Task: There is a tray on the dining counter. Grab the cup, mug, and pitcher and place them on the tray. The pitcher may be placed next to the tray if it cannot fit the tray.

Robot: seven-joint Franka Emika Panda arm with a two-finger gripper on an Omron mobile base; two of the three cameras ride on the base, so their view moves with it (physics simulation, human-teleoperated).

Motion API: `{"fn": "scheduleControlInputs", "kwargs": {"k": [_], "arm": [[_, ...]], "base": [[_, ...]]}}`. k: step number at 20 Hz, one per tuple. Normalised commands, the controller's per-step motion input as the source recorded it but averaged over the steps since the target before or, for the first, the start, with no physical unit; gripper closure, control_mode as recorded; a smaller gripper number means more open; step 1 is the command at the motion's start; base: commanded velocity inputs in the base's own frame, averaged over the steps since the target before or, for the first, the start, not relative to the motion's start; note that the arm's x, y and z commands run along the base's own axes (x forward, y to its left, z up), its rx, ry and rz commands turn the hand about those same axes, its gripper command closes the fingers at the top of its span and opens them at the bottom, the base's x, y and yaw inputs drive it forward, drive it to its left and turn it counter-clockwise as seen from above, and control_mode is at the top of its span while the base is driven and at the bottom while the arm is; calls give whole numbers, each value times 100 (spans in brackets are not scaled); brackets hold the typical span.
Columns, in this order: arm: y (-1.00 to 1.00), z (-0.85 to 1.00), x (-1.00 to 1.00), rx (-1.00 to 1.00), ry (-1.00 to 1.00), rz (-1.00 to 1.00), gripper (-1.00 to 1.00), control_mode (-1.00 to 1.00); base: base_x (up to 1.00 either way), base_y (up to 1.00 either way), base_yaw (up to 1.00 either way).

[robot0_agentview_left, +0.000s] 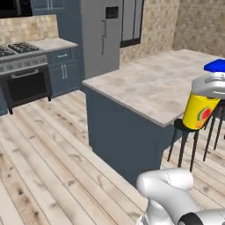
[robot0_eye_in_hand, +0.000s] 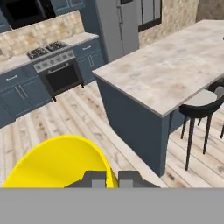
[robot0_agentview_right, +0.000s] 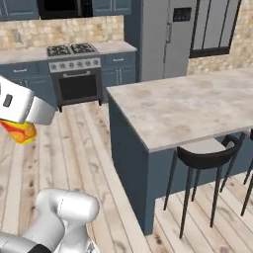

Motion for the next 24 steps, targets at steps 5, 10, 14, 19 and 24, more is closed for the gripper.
{"fn": "scheduleControlInputs", "kwargs": {"k": [5,10,14,19,24], "arm": [[0,0,0,0,0,0,100,100],[0,0,0,0,0,0,100,100],[0,0,0,0,0,0,100,100],[0,0,0,0,0,0,100,100],[0,0,0,0,0,0,100,100]], "base": [[5,-6,-56],[0,-61,-24],[15,-91,0],[24,-99,0],[20,-98,0]]}}
